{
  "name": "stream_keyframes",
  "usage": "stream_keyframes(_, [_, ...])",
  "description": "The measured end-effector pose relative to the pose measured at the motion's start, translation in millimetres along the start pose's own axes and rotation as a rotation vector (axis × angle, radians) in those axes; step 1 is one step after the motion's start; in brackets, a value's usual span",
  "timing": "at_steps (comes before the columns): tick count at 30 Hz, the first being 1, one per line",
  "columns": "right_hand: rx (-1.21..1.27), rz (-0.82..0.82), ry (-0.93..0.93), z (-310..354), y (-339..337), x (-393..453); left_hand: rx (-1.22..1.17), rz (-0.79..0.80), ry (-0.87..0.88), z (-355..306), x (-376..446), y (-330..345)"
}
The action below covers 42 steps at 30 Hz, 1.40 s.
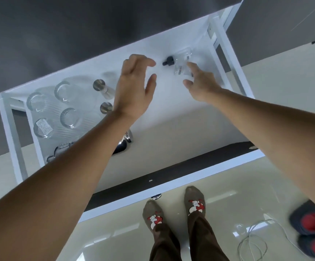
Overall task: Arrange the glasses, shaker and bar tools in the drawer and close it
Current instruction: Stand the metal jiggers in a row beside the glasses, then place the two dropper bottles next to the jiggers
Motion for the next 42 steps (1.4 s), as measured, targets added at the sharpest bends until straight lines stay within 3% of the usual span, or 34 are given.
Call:
stream_keyframes(5, [0.094,-0.091,-0.029,-21.0,6.6,4.9,0.058,0.208,-0.026,-4.5,43.8,51.4])
stream_keyframes(10, [0.036,-0.093,-0.077,-32.1,14.9,-1.3,0.095,0.295,-0.115,3.1,72.9,84.2])
stream_keyframes(14, [0.089,-0.084,-0.097,-35.7,12.7,-8.6,0.055,0.24,-0.183,5.6,82.2,99.3])
stream_keyframes(18, [0.102,-0.064,-0.051,-34.1,1.5,-13.2,0.158,0.248,-0.298,3.9,88.4,108.7])
stream_keyframes(23, [0.206,-0.03,0.026,-39.2,0.4,-13.3,0.141,0.274,-0.322,3.6,80.1,102.1])
stream_keyframes(29, [0.278,-0.178,-0.052,-29.7,-4.2,-17.5,0.105,0.191,-0.273,1.6,59.6,49.9])
stream_keyframes(33, [0.306,-0.257,-0.151,-12.1,-3.2,-13.2,0.141,0.231,-0.21,8.3,46.9,30.3])
stream_keyframes(37, [0.232,-0.255,-0.239,9.3,5.0,-6.6,0.092,0.283,-0.229,13.9,40.0,26.6])
stream_keyframes(42, [0.186,-0.212,-0.226,23.1,16.2,2.7,-0.069,0.235,-0.288,16.7,27.4,27.5])
Point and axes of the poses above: each hand's wrist, its own x-axis towards the middle knuckle, its own y-axis out of the palm, z = x × y, the point moved 1 cm from there along x, towards the middle knuckle, and after that the axes turned 6 degrees about z, right-handed, at the moved point
